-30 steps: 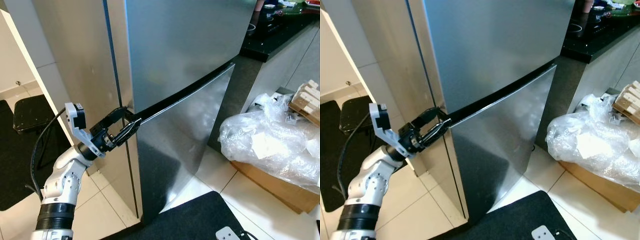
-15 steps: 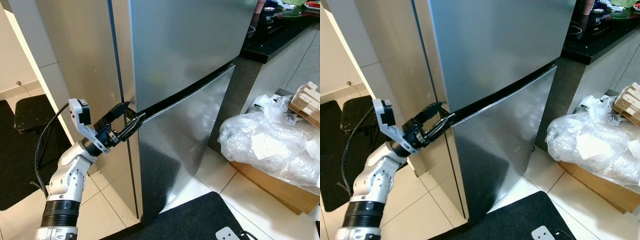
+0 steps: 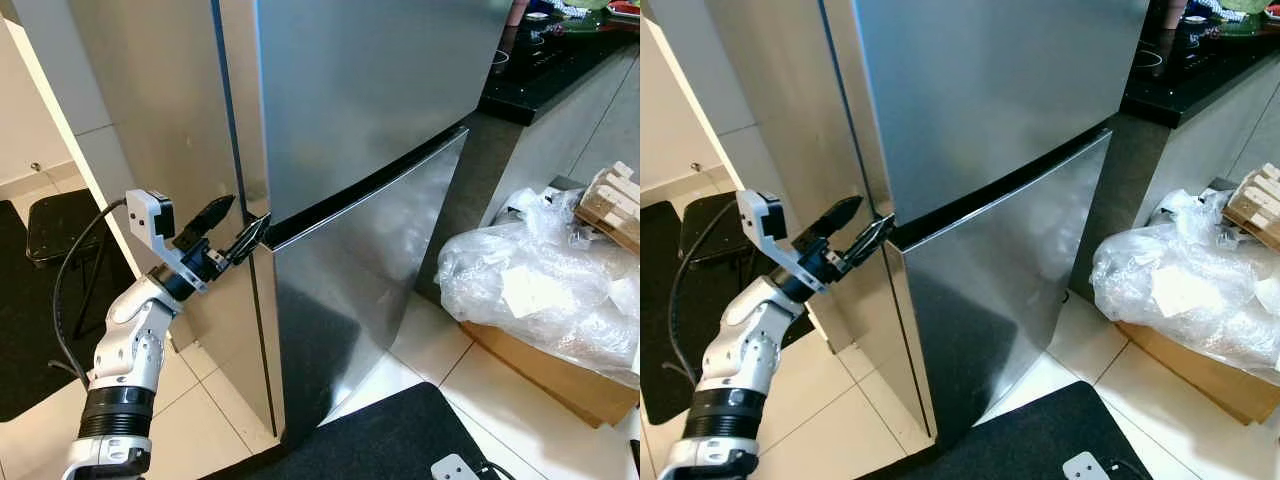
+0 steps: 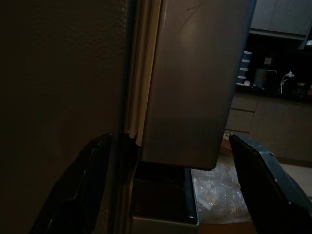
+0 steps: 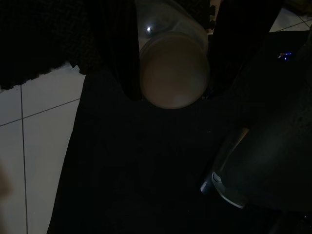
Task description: Restocking fridge
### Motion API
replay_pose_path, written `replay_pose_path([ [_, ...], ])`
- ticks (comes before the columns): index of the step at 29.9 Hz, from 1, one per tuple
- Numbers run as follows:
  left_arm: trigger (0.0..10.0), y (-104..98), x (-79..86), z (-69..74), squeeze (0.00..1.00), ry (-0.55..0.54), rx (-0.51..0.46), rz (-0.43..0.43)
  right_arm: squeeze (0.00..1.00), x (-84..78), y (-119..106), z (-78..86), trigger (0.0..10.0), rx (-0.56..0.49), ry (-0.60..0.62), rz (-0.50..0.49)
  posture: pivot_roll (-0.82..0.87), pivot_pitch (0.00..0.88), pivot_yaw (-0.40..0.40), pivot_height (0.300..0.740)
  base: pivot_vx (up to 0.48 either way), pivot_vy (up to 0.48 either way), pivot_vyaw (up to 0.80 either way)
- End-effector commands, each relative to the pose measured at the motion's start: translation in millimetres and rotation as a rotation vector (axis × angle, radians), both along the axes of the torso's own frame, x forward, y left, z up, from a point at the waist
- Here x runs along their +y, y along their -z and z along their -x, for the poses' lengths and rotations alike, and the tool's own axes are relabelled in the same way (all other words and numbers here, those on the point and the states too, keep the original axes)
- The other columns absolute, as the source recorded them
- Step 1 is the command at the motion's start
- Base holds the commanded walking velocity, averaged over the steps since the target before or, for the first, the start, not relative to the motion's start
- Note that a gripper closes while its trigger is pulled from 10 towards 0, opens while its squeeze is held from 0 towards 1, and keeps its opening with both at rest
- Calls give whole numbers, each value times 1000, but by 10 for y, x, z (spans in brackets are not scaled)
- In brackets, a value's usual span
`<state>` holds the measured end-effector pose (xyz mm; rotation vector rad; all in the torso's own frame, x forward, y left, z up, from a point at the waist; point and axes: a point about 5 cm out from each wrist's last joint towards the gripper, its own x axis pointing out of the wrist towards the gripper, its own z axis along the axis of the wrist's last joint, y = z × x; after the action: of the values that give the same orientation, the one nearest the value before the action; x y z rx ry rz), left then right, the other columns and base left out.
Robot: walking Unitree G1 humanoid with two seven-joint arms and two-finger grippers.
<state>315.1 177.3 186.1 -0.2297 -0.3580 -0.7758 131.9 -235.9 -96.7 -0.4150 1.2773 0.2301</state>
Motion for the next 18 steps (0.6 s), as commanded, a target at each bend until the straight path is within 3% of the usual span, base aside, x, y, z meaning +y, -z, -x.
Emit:
replay_pose_path([
  [1,10000,-68,45,-29,0,-13,-24,8,0,6,1,-3,10000,1,-5,1,12,0,15,740,0,0,0],
  [18,10000,-183,-174,-110,0,96,-60,31,0,9,2,-2,10000,2,-4,0,10,0,21,740,0,0,0],
])
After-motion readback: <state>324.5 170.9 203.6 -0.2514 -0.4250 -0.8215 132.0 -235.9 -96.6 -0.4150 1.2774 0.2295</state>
